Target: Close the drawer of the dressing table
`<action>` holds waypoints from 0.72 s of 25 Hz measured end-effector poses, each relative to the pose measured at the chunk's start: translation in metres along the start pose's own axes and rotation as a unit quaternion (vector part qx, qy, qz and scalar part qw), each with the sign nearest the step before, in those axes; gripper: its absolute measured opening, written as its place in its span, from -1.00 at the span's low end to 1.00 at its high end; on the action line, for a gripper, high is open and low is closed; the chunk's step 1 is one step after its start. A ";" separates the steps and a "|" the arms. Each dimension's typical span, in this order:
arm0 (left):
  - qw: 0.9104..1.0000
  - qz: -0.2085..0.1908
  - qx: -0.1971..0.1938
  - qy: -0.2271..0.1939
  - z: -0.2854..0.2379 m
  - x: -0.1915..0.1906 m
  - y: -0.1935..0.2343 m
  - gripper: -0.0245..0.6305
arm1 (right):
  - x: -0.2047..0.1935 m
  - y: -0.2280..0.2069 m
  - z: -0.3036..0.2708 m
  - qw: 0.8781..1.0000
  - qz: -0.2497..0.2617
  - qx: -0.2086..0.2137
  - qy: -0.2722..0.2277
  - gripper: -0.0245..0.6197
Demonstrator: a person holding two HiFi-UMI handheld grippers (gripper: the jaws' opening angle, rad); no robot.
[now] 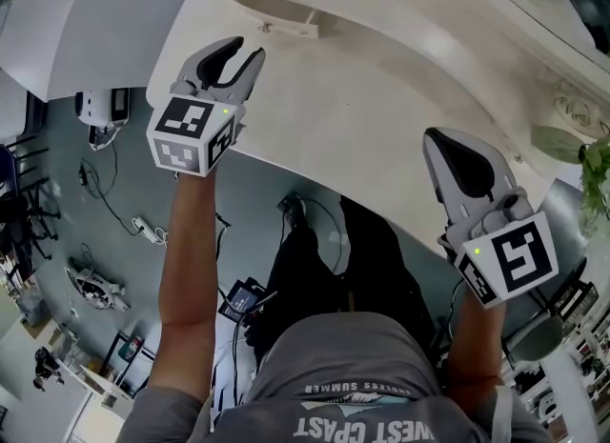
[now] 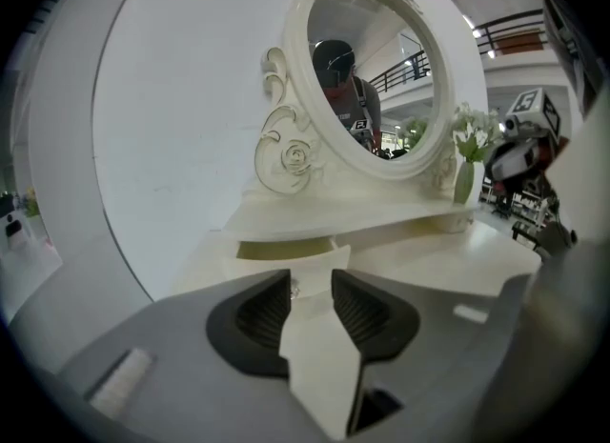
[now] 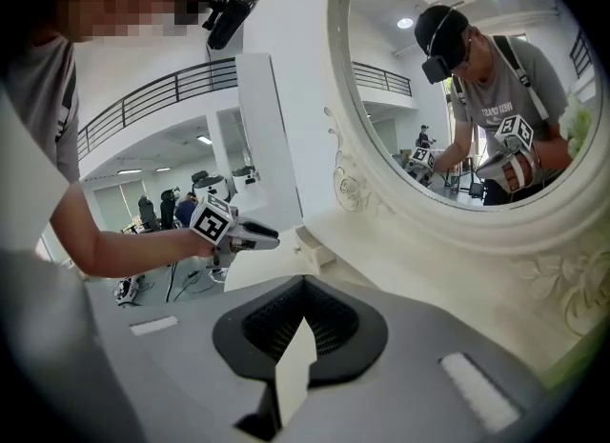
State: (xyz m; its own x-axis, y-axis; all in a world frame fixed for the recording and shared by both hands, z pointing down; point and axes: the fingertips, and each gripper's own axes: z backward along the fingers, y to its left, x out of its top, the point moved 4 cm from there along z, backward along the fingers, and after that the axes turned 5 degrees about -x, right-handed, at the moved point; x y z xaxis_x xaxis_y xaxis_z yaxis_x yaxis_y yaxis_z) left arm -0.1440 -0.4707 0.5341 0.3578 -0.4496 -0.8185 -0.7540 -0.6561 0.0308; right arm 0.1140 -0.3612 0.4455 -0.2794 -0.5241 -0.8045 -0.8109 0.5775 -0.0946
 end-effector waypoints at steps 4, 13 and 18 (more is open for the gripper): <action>1.000 0.006 0.000 0.014 -0.018 -0.012 0.007 -0.49 | -0.007 -0.004 -0.008 1.000 -0.006 0.003 0.007 -0.92; 0.999 0.013 0.009 0.029 -0.052 -0.031 0.025 -0.49 | -0.023 -0.012 -0.027 1.000 -0.016 0.006 0.021 -0.92; 0.999 0.016 0.010 0.033 -0.063 -0.036 0.030 -0.52 | -0.028 -0.015 -0.033 0.999 -0.021 0.007 0.028 -0.92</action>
State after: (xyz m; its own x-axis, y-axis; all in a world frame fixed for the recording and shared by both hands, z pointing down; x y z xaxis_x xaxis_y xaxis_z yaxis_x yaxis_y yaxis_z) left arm -0.1449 -0.5123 0.6004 0.3686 -0.5092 -0.7777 -0.7765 -0.6286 0.0436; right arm 0.1170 -0.3759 0.4889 -0.2728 -0.5819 -0.7661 -0.8154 0.5625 -0.1369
